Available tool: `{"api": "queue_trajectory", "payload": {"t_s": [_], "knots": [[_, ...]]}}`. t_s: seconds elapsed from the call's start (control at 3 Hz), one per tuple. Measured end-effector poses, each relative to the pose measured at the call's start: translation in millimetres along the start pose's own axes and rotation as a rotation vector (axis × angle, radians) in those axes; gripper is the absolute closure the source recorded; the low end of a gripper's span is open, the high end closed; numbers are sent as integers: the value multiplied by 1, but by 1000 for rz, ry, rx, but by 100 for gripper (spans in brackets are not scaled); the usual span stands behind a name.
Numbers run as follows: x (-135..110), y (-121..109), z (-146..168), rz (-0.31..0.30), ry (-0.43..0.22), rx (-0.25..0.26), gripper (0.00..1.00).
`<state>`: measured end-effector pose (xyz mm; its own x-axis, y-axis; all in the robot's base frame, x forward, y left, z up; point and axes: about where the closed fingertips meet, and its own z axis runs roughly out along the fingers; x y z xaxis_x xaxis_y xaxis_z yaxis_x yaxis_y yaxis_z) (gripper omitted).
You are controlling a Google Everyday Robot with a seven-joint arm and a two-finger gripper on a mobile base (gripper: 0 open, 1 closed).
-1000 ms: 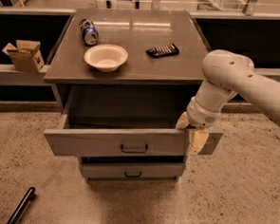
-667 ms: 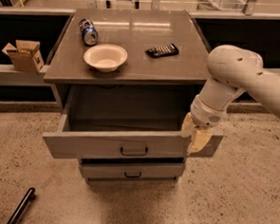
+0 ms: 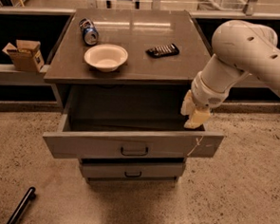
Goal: Open top drawer
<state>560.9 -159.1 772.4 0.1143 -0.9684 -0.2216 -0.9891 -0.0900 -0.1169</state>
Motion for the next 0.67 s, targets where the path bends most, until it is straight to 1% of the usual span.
{"api": "queue_trajectory", "payload": {"t_s": [0.33, 0.67], "knots": [[-9, -31, 16, 7, 40, 59, 71], [-3, -57, 50, 45, 67, 82, 93]]}}
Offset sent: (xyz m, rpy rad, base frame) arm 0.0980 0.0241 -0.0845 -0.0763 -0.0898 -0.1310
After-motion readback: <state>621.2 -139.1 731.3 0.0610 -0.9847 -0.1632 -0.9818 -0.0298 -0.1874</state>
